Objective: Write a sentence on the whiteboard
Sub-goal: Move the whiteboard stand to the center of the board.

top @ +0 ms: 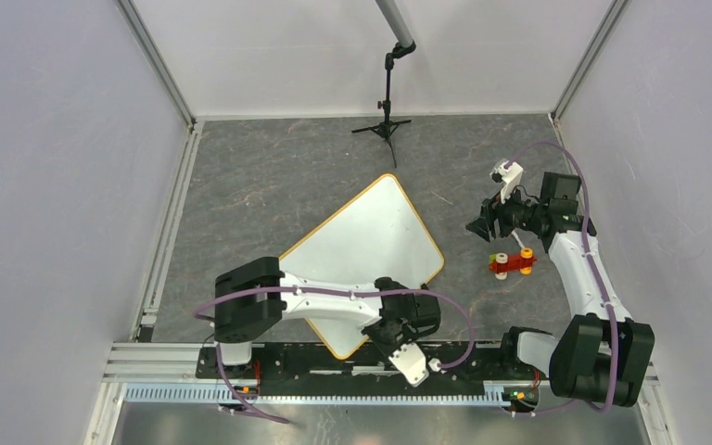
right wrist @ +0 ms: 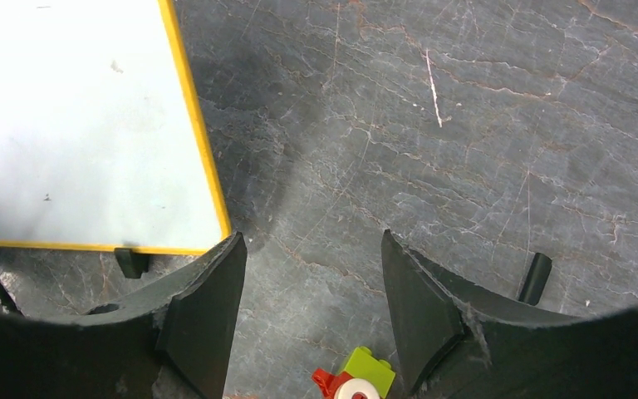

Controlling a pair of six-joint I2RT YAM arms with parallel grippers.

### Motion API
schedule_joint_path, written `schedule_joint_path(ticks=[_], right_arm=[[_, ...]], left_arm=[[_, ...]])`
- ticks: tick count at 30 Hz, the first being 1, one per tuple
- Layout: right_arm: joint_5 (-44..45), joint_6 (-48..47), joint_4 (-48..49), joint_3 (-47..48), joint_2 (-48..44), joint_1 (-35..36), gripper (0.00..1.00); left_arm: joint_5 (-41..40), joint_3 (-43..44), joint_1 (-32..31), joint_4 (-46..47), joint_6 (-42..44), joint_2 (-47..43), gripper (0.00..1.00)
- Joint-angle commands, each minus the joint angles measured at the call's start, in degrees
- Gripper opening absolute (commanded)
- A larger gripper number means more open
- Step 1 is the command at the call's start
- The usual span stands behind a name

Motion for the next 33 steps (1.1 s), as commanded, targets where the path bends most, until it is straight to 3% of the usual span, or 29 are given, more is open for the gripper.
schedule_joint_path(ticks=[1,12,14,17,18,20,25,30,33], right_arm=[[-1.05,-1.23,0.02,-0.33,-0.26,-0.39,0.67],[-1.23,-1.59,-0.29,-0.11,0.38,-0.57,0.68],[-1.23,-1.54,-0.35,0.06,0.35,-0.57,0.68],[-1.40,-1.35,-0.24,0.53,0.00,-0.56,0.71],[-1.01,-0.67,0.07,0.62,-0.30,-0.56,0.71],[0.17,0.75,0.81,0.92,-0.91,-0.51,0.74],[7.40,0.13,-2.40,5.24,-1.59,-0.71,0.78],[10.29,-4.81,-10.44,11.74,0.70,-3.08,0.78],[15.61,-7.75,-13.22,14.56,1.82,-4.46,0.76]], left_arm=[[-3.54,3.77,3.01,-0.40,8.17,2.09,0.06],[-4.11,4.45,4.63,1.88,12.07,3.53,0.09],[-5.04,3.93,4.63,2.80,12.30,3.51,0.18],[-5.29,5.33,4.50,1.37,9.68,3.22,0.55],[-4.30,6.31,4.46,0.30,8.63,2.72,0.63],[-2.27,8.63,4.12,-1.51,5.87,1.50,0.72],[1.27,15.66,3.49,-6.35,-3.47,-1.22,0.85],[0.51,18.62,3.84,-6.94,-12.75,-5.91,0.89],[1.96,21.85,7.54,-7.18,-19.71,-8.16,0.93]])
